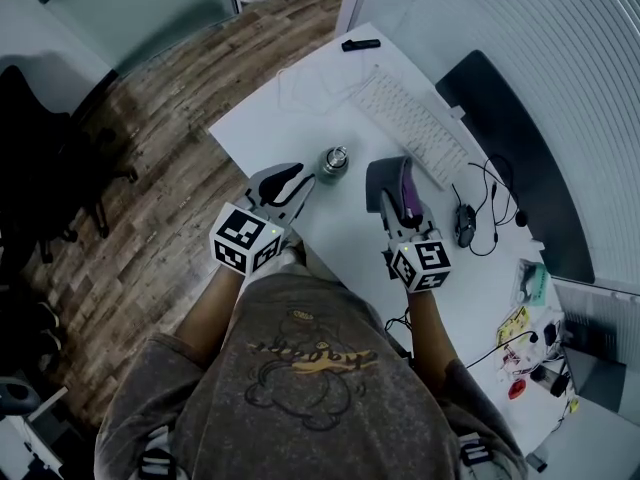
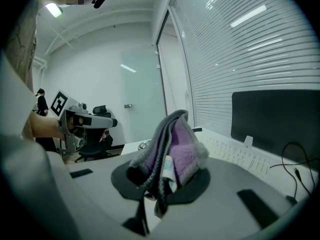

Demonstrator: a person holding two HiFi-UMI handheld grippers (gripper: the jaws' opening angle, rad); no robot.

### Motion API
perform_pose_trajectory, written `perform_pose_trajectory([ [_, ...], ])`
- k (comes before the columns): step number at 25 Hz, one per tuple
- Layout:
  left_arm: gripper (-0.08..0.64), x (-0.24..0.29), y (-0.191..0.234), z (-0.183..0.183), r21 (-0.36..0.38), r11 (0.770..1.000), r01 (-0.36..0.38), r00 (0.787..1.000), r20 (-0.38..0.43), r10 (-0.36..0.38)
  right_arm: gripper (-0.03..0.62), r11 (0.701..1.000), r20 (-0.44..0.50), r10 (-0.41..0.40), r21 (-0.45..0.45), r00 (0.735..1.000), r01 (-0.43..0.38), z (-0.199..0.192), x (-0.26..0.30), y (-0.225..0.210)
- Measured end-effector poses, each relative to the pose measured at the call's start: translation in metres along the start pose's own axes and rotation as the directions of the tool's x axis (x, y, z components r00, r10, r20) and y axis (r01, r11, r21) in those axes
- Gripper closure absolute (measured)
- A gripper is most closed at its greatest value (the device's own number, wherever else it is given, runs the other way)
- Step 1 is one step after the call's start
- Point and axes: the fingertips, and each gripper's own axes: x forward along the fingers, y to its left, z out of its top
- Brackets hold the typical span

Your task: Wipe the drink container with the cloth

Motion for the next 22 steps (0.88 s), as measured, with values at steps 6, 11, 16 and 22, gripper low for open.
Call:
perform_pose_trajectory([
  [6,0.378,0.012,0.001,-0.006,-0.039,0.998,0.047,0.999,-0.013,-0.047,0.537,1.0,-0.008,0.001,0.013,1.0,-0.001,-0.003,0.001,-0.001],
  [11,0.275,0.028,-0.002,-0.015,-0.001,0.996,0.088,0.994,-0.06,-0.088,0.537,1.0,-0.012,0.002,0.017,1.0,-0.002,-0.004,0.001,-0.003],
  [16,0.259,0.048,-0.004,-0.027,0.035,0.992,0.124,0.987,-0.103,-0.12,0.537,1.0,-0.022,-0.004,0.022,1.0,0.004,-0.007,-0.001,-0.006],
  [22,0.261,0.072,0.002,-0.039,0.065,0.99,0.126,0.983,-0.141,-0.116,0.537,1.0,-0.031,-0.01,0.026,0.999,0.011,-0.008,-0.001,-0.012],
])
